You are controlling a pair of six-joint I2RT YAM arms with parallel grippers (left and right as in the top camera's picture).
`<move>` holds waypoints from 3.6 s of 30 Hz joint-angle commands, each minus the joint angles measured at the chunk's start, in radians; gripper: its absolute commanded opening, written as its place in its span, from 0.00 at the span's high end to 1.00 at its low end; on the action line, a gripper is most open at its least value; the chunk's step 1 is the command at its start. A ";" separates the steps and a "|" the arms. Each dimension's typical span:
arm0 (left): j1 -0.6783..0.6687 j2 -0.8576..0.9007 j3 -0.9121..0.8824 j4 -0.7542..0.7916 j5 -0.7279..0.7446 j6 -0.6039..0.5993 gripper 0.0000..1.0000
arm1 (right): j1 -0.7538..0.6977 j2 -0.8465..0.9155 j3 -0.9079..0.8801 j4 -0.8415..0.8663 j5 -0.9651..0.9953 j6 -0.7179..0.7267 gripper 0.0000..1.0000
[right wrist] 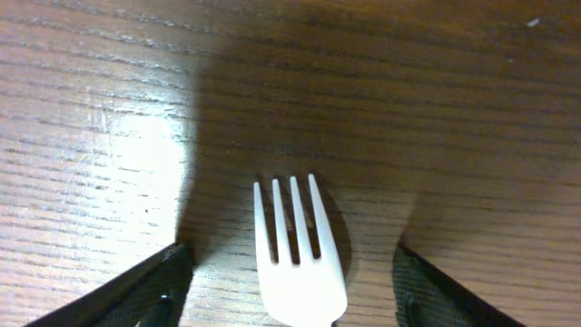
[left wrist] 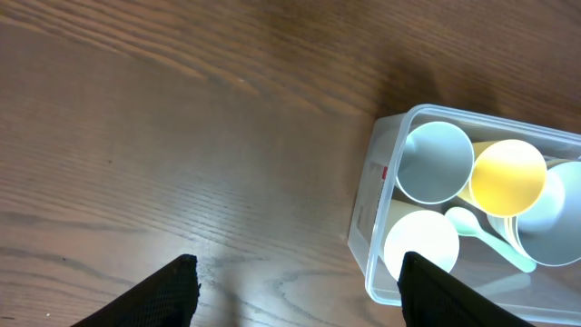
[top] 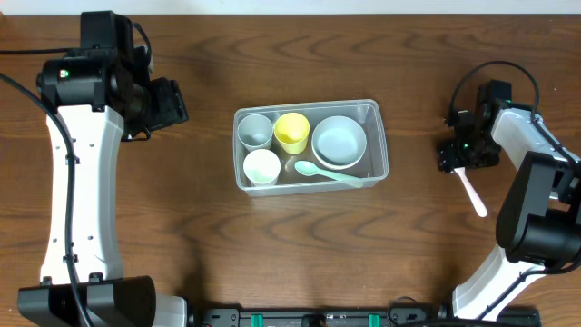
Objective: Pack container
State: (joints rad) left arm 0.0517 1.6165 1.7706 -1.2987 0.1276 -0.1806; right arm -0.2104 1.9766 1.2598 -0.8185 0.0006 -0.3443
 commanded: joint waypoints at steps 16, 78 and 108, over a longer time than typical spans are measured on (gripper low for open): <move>0.004 0.006 -0.009 -0.003 -0.008 0.003 0.29 | -0.007 0.042 -0.013 -0.008 -0.035 0.008 0.70; 0.004 0.006 -0.009 -0.010 -0.008 0.003 0.28 | 0.870 -0.024 0.380 -0.278 -0.057 -0.226 0.76; -0.197 0.016 -0.009 0.278 -0.040 0.271 0.02 | 0.383 -0.280 0.403 -0.041 0.063 0.444 0.01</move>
State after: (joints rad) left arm -0.1074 1.6169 1.7607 -1.0595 0.1234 -0.0097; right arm 0.2226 1.6928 1.6562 -0.8547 0.0570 0.0185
